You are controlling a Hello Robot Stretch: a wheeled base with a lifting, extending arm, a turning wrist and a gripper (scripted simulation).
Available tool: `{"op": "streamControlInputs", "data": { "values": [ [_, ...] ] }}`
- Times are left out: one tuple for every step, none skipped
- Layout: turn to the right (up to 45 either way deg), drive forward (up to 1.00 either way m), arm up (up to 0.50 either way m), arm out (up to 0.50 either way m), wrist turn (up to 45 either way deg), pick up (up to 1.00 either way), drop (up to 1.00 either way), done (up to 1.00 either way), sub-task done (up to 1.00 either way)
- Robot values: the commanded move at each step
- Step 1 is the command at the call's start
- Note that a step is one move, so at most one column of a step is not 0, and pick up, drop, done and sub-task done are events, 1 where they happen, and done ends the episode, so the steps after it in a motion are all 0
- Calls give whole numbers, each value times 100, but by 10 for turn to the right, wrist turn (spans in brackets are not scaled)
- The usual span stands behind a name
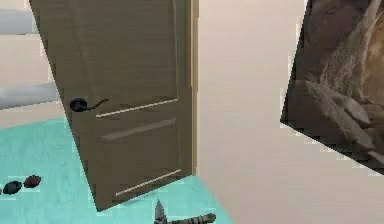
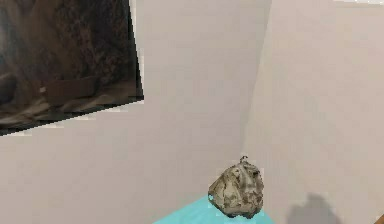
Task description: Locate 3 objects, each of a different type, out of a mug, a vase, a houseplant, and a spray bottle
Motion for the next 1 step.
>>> {"op": "streamControlInputs", "data": {
  "values": [
    [30,0,0,0,0,0,0,0,0]
  ]
}}
